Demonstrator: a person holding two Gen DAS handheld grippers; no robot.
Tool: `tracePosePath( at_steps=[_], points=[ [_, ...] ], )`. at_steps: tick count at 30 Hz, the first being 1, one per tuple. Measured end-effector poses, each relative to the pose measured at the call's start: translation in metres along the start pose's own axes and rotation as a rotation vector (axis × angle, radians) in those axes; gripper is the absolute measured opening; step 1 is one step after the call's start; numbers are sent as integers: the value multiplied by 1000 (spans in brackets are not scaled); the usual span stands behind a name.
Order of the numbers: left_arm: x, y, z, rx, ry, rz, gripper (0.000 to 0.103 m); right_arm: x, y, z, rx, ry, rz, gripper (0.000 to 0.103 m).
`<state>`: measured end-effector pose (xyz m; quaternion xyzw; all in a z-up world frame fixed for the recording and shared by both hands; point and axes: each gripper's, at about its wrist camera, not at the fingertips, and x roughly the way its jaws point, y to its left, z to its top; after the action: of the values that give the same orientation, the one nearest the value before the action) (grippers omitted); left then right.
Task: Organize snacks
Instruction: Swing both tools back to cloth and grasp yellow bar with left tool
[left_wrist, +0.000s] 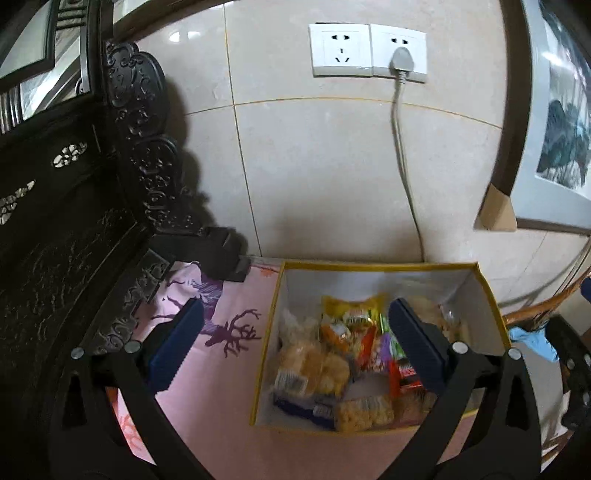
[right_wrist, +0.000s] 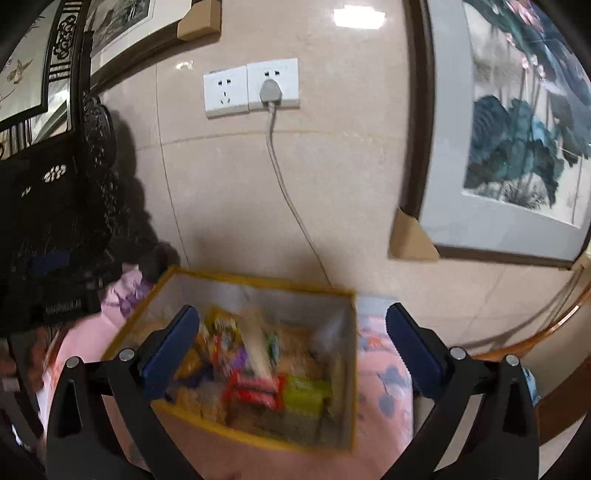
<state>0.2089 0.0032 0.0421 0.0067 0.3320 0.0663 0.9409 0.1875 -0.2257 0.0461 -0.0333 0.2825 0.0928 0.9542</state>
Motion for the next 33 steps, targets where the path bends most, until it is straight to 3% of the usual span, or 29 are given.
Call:
tracePosePath(
  at_steps=[5,9,12,16,19,20,23,24,28,32,33],
  points=[
    [-38,-8,-30,75,-13,-26,101,-42,-16,-38,-42,53,-51,102],
    [-67,-15,-86,178,27,-63,101,-73,-37,-105,28,201,-126,102],
    [-78,-18,-141,229,103,-64,101,-95,-50,-170,149,288,-166,102],
    [-71,-35,-200,342,245,-133,101,-91,-35,-240,153,437,-189,102],
    [-71,-50,-228,408,279,-168,101,-78,-15,-263,192,433,-131,102],
    [-70,-54,-236,425,292,-176,101,-72,-8,-267,186,425,-140,102],
    [-68,-74,-255,518,342,-194,101,-48,13,-289,29,521,-227,102],
    [-71,-79,-258,545,330,-201,101,-60,13,-292,16,471,-221,102],
    [-75,-114,-264,690,255,-226,101,-92,0,-307,61,509,-317,102],
    [-71,-151,-268,754,224,-322,101,-141,-24,-319,215,444,-329,102],
    [-71,-160,-271,757,219,-379,101,-154,-36,-327,286,439,-317,102]
  ],
)
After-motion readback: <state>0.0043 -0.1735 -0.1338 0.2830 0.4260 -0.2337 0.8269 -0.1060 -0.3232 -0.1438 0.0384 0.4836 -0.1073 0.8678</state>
